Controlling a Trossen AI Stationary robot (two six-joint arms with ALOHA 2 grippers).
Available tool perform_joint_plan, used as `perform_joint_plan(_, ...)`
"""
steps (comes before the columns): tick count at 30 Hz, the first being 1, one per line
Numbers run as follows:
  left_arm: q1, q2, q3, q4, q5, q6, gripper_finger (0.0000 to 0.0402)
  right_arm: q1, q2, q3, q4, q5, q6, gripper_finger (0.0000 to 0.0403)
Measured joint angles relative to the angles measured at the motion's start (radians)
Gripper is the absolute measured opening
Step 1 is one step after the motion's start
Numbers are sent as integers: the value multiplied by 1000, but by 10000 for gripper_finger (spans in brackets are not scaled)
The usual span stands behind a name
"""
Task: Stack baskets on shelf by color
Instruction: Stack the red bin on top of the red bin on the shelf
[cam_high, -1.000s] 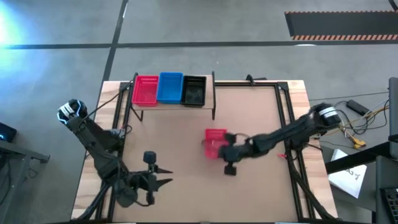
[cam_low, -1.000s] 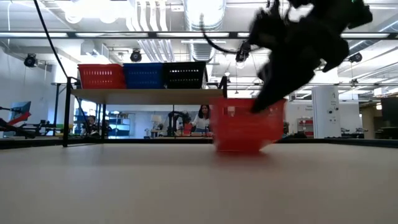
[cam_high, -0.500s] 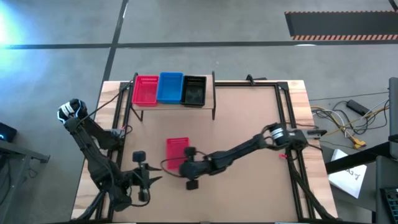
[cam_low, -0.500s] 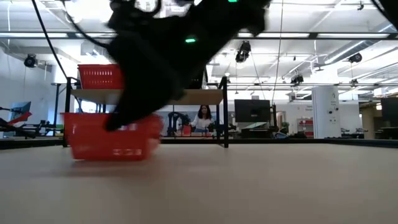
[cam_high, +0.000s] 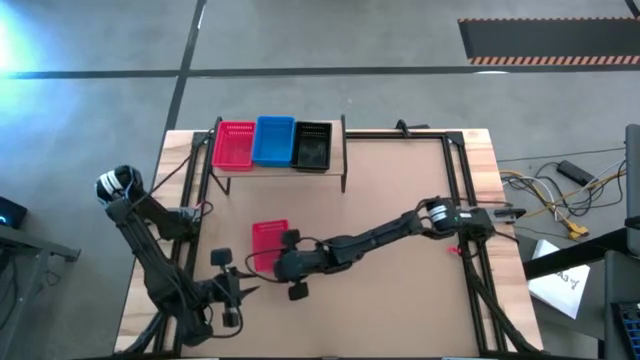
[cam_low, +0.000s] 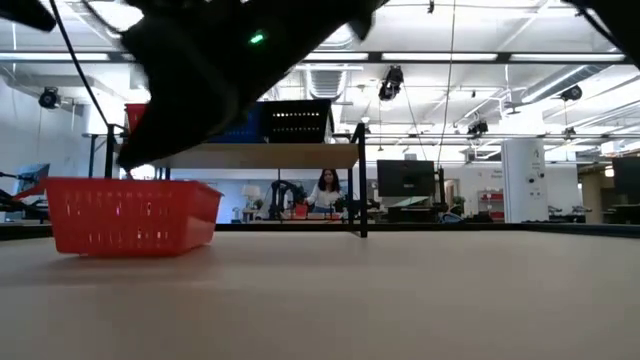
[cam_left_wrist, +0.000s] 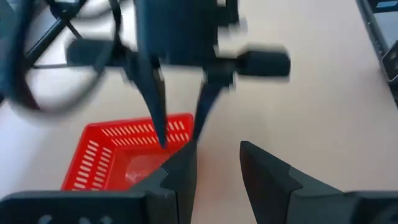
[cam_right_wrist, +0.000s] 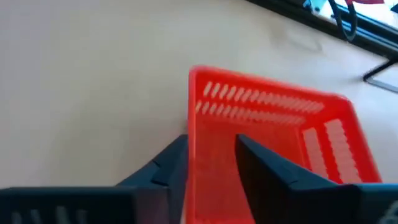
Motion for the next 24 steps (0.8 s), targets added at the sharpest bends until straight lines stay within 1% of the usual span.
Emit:
perform_joint_plan(3,0,35,0,1,3,-28,106,12,-91,-111,-2,39,36,150)
perform_joint_plan(6,2,72,0,4,-12,-51,106,41,-197,-274,34,99,97,160)
perform_joint_plan(9,21,111,0,30,-88,-50,106,89,-308,-453,97,151,174,158)
perform_joint_plan(12,50,140,1,52,-176,-49,106,147,-412,-621,194,181,249,149)
perform_joint_plan(14,78,148,1,63,-186,-46,107,188,-462,-724,286,216,288,142)
perform_joint_plan(16,114,149,4,74,-122,-7,111,225,-490,-815,389,265,302,136)
perform_joint_plan(19,174,148,8,114,20,82,132,269,-511,-922,534,337,307,129)
perform_joint_plan(21,206,146,9,142,116,148,156,284,-512,-969,618,375,308,124)
perform_joint_plan(24,256,146,7,162,267,187,199,289,-505,-1012,689,393,316,118)
